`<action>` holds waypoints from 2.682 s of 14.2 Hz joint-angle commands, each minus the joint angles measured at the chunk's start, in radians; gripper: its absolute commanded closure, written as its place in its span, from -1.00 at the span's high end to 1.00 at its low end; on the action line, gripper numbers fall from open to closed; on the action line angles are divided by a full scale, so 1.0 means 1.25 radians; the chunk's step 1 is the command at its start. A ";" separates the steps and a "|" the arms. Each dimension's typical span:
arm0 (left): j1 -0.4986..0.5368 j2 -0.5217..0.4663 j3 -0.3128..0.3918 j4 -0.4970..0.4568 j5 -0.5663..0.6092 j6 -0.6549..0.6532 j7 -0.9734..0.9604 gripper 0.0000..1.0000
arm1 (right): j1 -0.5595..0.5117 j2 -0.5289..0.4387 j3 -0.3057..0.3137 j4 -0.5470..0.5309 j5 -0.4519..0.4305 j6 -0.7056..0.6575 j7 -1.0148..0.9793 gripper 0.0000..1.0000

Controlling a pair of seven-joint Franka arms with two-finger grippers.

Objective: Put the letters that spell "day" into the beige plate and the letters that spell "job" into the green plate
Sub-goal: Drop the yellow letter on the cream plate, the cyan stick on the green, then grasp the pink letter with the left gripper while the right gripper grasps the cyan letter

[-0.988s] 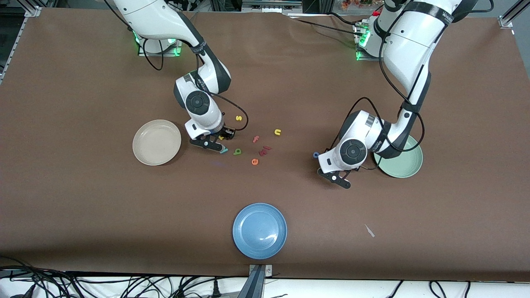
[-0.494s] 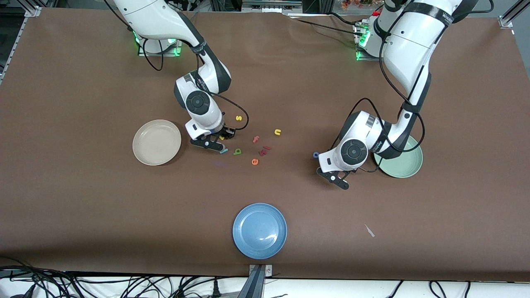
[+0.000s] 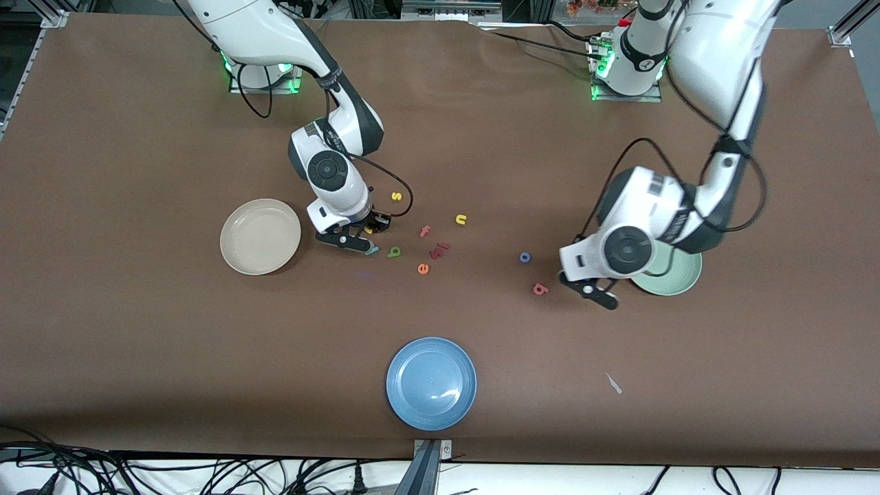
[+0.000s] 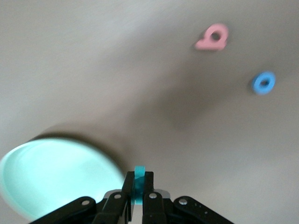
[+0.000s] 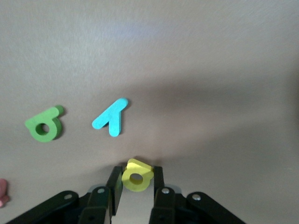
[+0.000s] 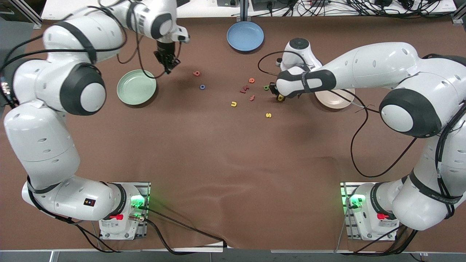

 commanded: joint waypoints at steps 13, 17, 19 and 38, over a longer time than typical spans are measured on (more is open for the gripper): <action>0.193 0.065 -0.010 -0.105 0.017 0.124 0.272 -0.89 | -0.096 -0.128 -0.241 -0.025 0.047 -0.203 -0.571 -0.69; 0.190 0.055 -0.010 -0.100 0.016 0.114 0.266 1.00 | -0.096 -0.198 -0.246 -0.169 0.047 -0.069 -0.580 -0.69; 0.180 0.034 -0.015 -0.090 0.016 0.078 0.260 1.00 | -0.096 -0.208 -0.244 -0.214 0.047 -0.007 -0.580 -0.64; 0.003 0.168 -0.038 0.186 -0.080 0.210 -0.350 1.00 | 0.082 -0.022 -0.220 0.101 0.178 -0.084 -0.056 1.00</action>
